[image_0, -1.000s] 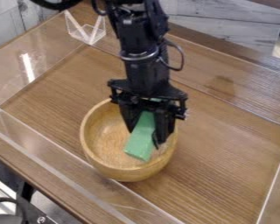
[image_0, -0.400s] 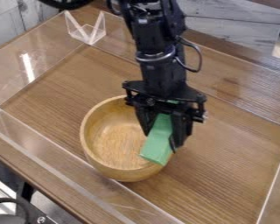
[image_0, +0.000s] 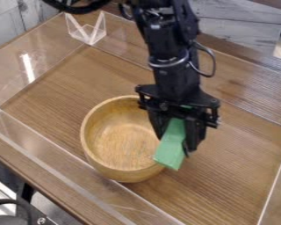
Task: Remove the green block from inside the brown bowl and put it on the table
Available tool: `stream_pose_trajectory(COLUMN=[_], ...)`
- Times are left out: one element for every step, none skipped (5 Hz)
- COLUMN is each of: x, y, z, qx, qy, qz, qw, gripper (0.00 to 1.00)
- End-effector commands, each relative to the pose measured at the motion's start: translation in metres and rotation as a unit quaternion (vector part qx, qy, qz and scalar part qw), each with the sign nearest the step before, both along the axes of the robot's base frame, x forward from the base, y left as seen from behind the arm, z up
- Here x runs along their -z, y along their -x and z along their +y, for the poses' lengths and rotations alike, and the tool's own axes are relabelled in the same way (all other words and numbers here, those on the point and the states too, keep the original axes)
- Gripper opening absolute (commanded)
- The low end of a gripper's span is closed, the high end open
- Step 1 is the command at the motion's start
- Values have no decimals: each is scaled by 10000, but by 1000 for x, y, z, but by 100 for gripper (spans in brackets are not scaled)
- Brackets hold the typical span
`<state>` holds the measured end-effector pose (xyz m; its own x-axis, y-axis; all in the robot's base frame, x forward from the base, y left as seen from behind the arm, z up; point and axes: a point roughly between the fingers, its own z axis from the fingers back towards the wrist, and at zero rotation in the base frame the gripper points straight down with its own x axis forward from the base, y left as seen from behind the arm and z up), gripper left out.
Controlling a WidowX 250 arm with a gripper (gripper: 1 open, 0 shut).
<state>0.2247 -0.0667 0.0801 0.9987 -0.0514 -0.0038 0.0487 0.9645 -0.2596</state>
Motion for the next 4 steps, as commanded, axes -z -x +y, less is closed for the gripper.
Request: stream_pose_trajectory(x=[-5,2,8,14], y=[-9,-9,-9,-10], z=[-9,-14,-16,-18], qx=[165,233,267,295], qy=[67,87,114,131], qz=[-286,-275,-261,-252], qw=[9994,9993,9992,9992], gripper=[0,0,0,0])
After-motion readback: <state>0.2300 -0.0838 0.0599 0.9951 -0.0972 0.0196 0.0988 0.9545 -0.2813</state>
